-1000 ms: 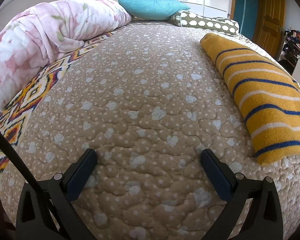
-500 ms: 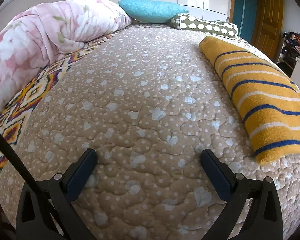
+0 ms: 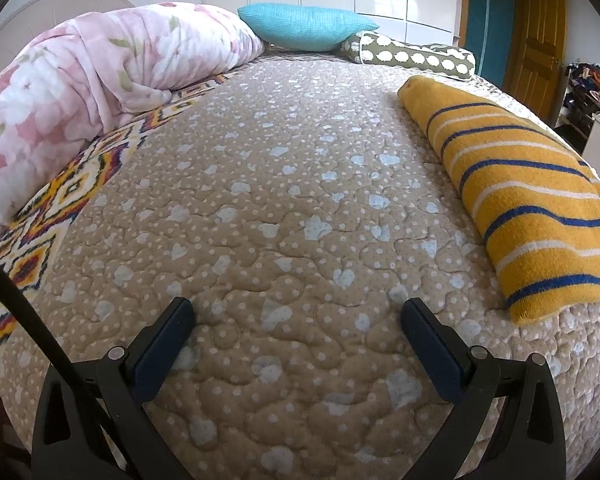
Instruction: Fold small clothes
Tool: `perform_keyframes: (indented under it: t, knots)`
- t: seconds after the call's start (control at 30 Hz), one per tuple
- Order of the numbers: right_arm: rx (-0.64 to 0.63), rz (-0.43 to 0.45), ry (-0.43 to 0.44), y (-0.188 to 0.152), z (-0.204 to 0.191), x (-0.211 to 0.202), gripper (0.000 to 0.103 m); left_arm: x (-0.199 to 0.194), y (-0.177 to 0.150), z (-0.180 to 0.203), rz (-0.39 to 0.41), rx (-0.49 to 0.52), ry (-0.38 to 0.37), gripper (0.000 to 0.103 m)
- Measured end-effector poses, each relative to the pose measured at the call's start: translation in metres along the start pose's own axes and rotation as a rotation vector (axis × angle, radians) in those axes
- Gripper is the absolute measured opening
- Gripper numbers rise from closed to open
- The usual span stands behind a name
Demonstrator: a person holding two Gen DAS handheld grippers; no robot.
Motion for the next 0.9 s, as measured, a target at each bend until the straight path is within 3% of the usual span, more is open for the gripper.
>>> perform_keyframes:
  t: [0.33, 0.9]
  knots:
    - [0.101, 0.027, 0.011, 0.013, 0.019, 0.016, 0.059, 0.000, -0.001, 0.001, 0.000, 0.002, 0.007, 0.103]
    - [0.037, 0.029, -0.002, 0.010, 0.006, 0.018, 0.061, 0.002, -0.002, -0.001, -0.022, 0.001, 0.003, 0.103]
Point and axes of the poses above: each gripper's, at about its wrist camera, not at the fingertips, and x roughly the way its jaws point, z to its right, y to its top, the point moved 7 cm from there along x, roughly the way its jaws point, and after that the axes turned 7 degrees about -x, right-handed, at the moved point
